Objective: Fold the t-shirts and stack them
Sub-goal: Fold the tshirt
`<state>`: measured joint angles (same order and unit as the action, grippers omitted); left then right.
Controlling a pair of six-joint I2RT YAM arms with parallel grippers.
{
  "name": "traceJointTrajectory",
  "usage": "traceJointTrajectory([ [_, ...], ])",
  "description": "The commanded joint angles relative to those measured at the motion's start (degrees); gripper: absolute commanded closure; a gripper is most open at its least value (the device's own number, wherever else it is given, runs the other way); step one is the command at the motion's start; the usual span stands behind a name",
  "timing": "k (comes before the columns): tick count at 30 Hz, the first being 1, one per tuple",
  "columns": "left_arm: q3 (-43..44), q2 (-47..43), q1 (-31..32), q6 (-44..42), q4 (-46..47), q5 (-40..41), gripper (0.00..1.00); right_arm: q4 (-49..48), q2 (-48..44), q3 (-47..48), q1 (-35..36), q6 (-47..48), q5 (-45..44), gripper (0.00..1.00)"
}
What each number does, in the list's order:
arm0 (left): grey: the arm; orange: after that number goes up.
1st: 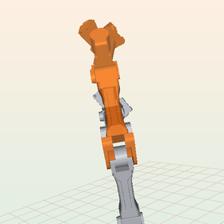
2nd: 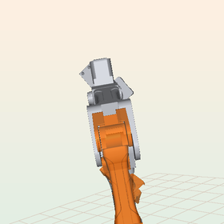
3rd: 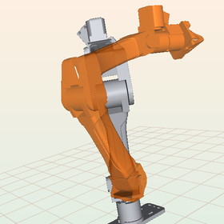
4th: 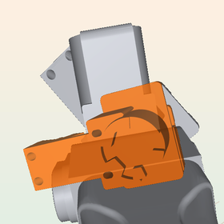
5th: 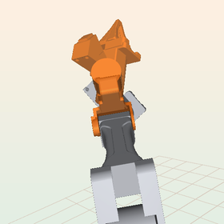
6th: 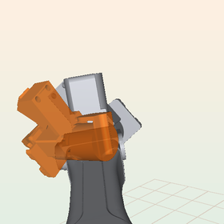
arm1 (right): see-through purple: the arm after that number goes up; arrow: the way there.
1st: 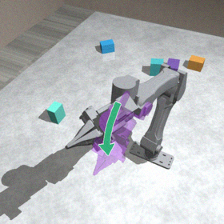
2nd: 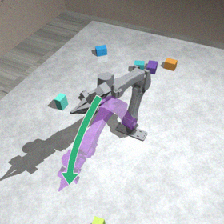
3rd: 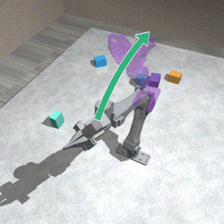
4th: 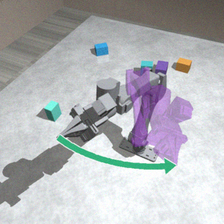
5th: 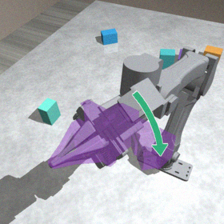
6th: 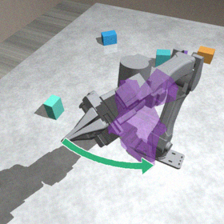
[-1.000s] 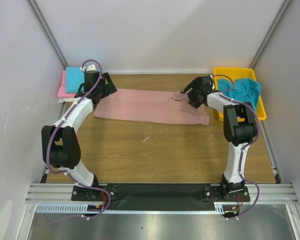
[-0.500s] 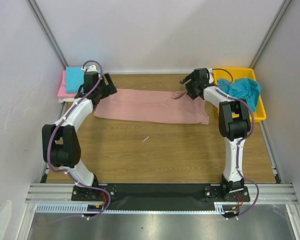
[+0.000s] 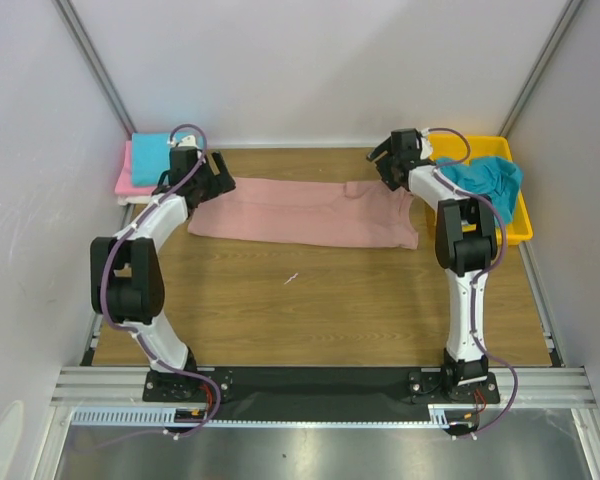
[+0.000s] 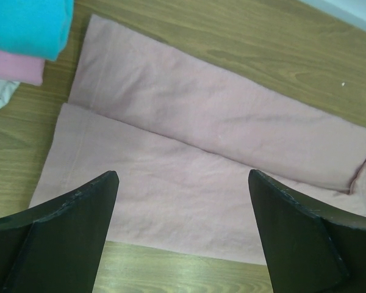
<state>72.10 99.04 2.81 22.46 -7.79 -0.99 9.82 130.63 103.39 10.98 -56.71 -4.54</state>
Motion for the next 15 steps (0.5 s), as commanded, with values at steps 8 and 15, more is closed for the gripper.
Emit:
traceJointTrajectory([
  [8,5.07,4.4,0.27,-2.77,-0.82,-2.43,0.06,5.56,-18.82,-20.65,3.43,9.16,-8.03,0.15],
  [15,15.78,11.43,0.88,-11.37,-7.05,-6.83,0.06,7.67,-23.4,-25.95,5.71,9.86,-11.1,0.16],
])
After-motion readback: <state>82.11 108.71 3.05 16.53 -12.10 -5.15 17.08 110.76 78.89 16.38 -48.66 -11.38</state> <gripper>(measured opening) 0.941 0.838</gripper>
